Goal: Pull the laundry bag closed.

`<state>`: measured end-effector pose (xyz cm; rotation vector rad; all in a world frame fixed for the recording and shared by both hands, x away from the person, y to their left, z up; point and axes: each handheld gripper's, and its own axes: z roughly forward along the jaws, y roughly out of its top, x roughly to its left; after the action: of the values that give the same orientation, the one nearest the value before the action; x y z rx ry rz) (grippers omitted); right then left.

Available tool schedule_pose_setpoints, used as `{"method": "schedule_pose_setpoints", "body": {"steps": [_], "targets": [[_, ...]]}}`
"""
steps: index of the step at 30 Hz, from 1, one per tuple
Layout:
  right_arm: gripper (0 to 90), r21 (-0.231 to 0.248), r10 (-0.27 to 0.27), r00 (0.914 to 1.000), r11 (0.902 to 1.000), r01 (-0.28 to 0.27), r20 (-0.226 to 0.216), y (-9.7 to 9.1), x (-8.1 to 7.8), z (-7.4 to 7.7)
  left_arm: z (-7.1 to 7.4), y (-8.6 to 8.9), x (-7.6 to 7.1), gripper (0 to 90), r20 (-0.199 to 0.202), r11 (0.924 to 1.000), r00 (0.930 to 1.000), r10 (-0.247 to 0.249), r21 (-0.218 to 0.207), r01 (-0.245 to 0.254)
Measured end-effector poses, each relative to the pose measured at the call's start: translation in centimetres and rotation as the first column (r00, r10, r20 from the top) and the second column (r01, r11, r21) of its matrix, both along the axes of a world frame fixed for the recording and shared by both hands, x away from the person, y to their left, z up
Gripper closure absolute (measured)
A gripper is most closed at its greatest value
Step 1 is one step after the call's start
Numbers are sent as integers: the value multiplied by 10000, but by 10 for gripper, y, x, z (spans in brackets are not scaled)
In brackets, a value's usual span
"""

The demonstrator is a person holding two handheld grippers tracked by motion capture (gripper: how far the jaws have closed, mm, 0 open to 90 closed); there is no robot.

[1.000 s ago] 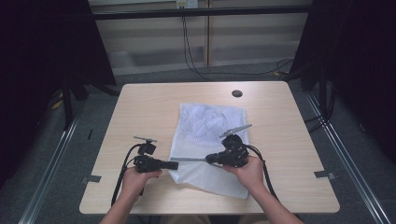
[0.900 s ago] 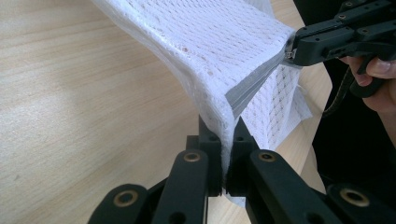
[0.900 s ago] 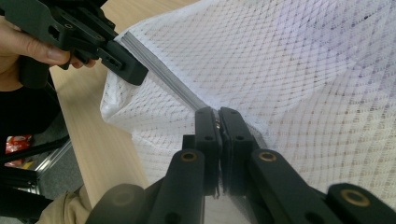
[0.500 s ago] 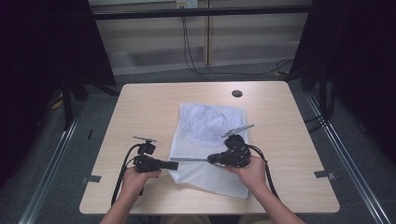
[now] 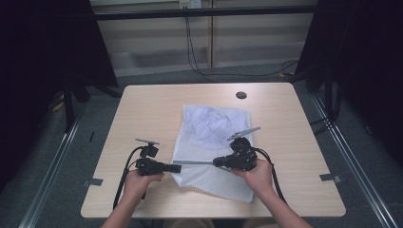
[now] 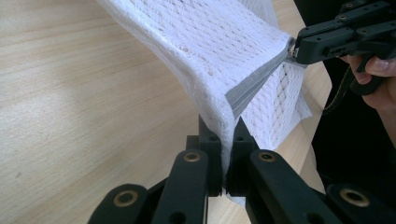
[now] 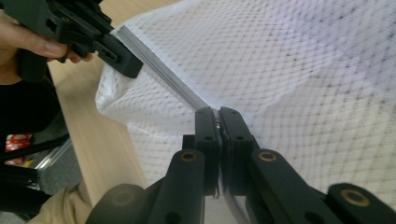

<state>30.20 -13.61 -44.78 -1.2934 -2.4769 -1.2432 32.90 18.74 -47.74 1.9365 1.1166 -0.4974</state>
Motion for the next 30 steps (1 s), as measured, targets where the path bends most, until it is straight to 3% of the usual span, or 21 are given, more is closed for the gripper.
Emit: {"method": "schedule_pose_setpoints", "body": {"steps": [16,30], "targets": [[873,66,-254,9997,9997,254,-33,-15,-2,0,0,2,0,886,-32,9998,9998,195,-19,-195],[873,64,-181,9998,9998,181,-12,-16,-3,-1,0,2,0,885,10,9998,9999,172,45,-172]]}}
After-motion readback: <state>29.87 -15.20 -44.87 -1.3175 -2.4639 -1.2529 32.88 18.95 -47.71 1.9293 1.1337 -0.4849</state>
